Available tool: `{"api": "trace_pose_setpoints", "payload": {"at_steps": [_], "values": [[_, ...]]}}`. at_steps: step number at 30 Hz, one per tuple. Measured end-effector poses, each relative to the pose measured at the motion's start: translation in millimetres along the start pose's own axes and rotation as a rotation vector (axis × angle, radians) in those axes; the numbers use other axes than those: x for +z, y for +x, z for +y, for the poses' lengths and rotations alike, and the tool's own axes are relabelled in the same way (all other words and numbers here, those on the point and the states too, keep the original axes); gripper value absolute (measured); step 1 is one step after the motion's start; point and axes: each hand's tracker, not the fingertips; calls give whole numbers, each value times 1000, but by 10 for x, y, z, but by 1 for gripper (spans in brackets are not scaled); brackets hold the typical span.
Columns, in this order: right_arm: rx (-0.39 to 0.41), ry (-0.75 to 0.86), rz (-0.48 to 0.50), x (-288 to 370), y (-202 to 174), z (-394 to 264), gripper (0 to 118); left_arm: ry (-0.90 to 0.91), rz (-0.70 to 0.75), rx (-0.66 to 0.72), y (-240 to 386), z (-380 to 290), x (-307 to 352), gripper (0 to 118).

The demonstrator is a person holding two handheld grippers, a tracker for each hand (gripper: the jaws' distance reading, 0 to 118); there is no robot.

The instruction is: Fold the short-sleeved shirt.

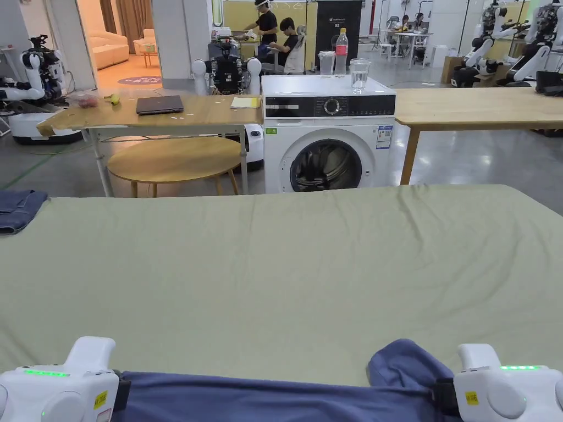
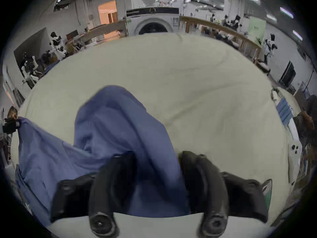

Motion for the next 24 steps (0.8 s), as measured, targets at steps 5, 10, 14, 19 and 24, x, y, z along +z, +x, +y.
{"api": "trace_pose_setpoints", "payload": {"at_steps": [5, 10, 14, 19, 24], "values": [[-7, 68, 83, 384, 17, -61, 0, 30, -4, 3, -42, -42, 196, 0], [34, 236, 113, 1213, 54, -158, 0, 142, -39, 50, -158, -195, 849, 0], [57, 358, 135, 1984, 92, -529, 0, 237, -84, 98, -313, -520, 1531, 0], [103, 361, 103, 2351, 9, -1223, 0, 202, -118, 113, -406, -1208, 1908, 0], [94, 201, 76, 2034, -45, -1961, 0, -6, -111, 93, -358, -2002, 1663, 0]]}}
